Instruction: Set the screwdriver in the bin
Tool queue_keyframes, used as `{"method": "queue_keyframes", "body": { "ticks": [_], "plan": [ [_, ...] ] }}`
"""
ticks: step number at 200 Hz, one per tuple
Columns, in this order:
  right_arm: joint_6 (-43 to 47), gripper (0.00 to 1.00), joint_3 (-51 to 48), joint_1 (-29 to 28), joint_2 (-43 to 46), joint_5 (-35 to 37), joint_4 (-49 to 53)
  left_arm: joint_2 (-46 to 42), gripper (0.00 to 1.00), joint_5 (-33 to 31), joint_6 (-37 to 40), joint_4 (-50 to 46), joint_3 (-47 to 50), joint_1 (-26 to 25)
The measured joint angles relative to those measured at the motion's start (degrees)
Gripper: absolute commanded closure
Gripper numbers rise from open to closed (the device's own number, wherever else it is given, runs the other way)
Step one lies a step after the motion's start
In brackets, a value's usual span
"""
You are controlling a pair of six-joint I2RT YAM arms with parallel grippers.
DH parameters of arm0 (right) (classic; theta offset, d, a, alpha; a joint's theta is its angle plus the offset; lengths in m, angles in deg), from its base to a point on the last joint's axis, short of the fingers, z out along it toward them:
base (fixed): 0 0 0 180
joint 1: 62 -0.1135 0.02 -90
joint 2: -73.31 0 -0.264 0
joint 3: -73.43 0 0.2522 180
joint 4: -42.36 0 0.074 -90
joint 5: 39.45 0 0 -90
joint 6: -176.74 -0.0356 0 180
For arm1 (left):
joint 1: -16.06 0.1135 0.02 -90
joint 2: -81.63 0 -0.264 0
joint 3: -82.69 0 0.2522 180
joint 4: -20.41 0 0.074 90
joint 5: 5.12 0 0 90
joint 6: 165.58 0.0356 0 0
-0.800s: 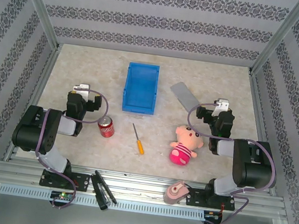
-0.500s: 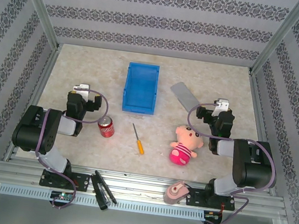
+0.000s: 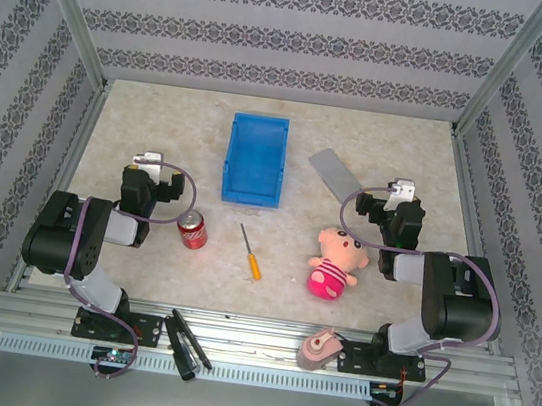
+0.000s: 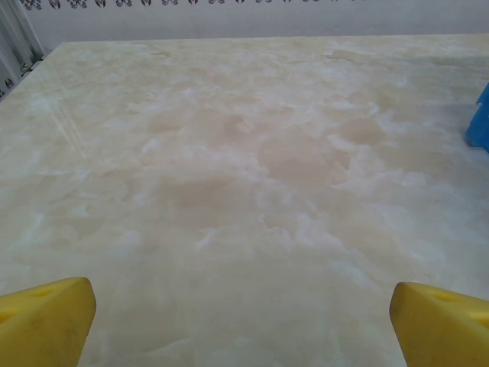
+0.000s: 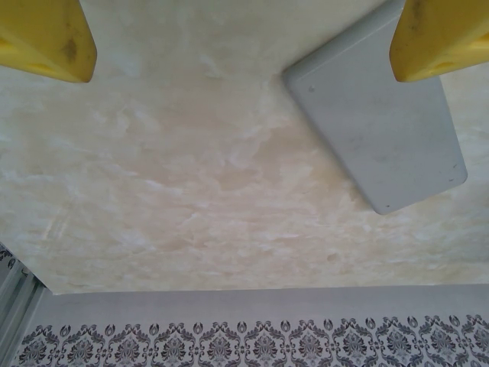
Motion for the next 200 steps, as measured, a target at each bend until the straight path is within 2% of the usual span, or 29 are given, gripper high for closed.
{"method": "queue_keyframes", "body": {
  "ticks": [124,151,200],
  "plan": [
    [0.0,0.02,0.0,0.0,0.0,0.1,0.0,0.0,0.01,0.0,0.0,0.0,0.0,0.0],
    [-0.2,0.02,0.0,0.0,0.1,2.6,0.3,0.0,0.01,0.0,0.0,-0.2,0.0,0.0],
    [-0.1,0.02,1.3,-1.8,7.8,7.5,9.5,-0.2,0.01,0.1,0.0,-1.0,0.0,0.0]
  ]
}}
